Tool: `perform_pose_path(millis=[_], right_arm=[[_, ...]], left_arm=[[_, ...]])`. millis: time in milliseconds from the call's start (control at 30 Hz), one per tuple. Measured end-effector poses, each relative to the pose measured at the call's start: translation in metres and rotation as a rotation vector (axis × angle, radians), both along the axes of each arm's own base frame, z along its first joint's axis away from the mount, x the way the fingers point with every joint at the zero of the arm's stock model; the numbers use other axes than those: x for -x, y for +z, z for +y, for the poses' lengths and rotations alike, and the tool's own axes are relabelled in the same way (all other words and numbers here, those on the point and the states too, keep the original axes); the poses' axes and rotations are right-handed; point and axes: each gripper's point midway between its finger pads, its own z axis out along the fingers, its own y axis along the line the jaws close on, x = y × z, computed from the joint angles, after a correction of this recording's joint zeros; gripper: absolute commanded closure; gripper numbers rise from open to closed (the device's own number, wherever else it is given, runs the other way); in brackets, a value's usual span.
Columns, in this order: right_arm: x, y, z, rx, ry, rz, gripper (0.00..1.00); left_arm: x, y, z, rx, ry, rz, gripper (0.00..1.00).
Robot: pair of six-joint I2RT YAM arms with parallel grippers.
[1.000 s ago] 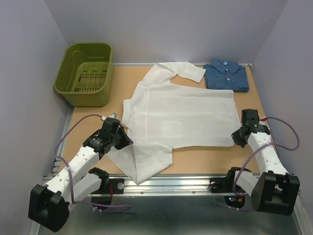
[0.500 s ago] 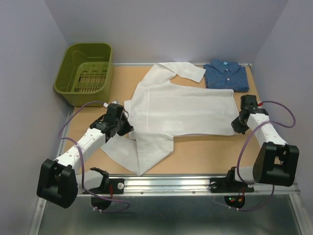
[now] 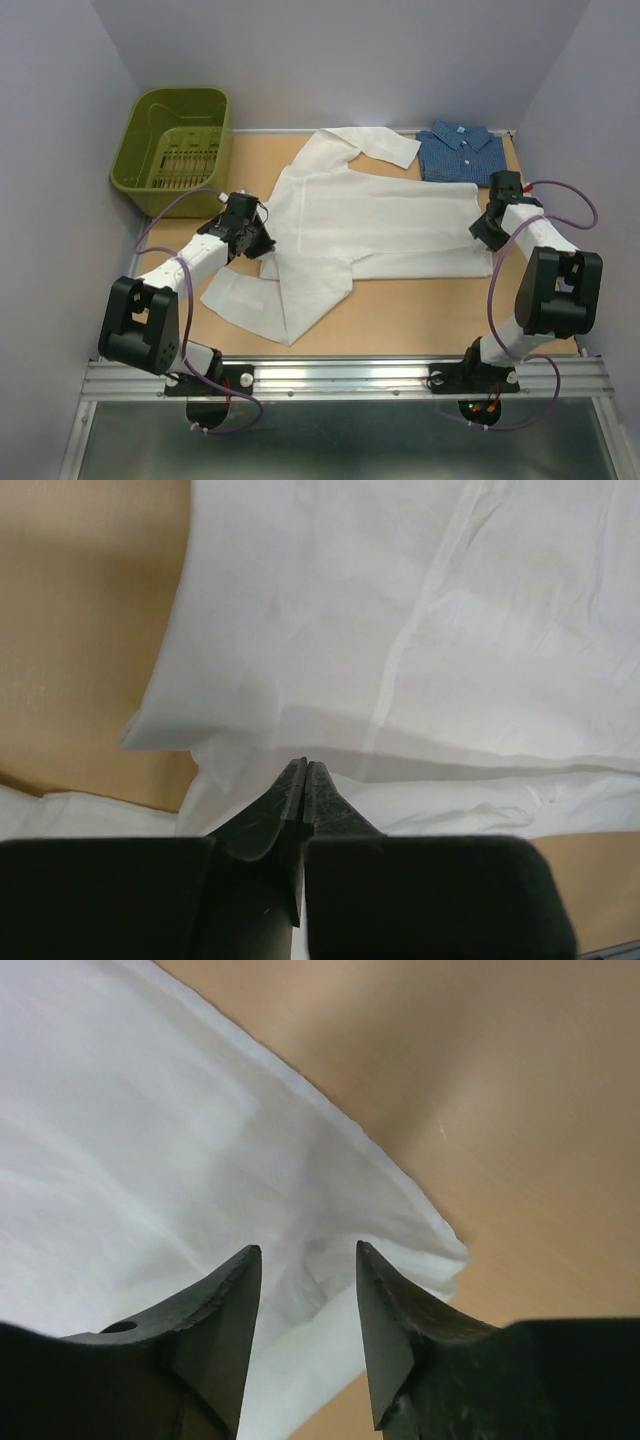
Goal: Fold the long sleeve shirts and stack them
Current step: Fold the shirt
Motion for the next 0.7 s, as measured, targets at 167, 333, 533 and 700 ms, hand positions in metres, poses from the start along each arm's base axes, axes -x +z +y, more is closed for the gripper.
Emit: perform_pose_path(millis=[167,333,533,700], right_arm=[[-0.018,0.011,-0.001,0.006,0.039,-0.043,0.34],[-0.025,0.025,0.016,-0.051,0.156,-0.097,0.33],[-0.009,0.035,0.043,-0.135,0.272,-0.191,0.34],[-0.002,0.014,0.050,-0.173,0.287,-0.173,0.37]], left_arm=[[-0.014,0.008,-0.001,-0.001,-0.016,-0.025,0.51],[-0.034,0.033,-0.003,0.007,-0.028,-0.102,0.21],[-0.041,0.053,0.003,-0.028,-0.048,-0.179,0.15],[-0.046,0.078,0.011,-0.068,-0.066,-0.277,0.15]])
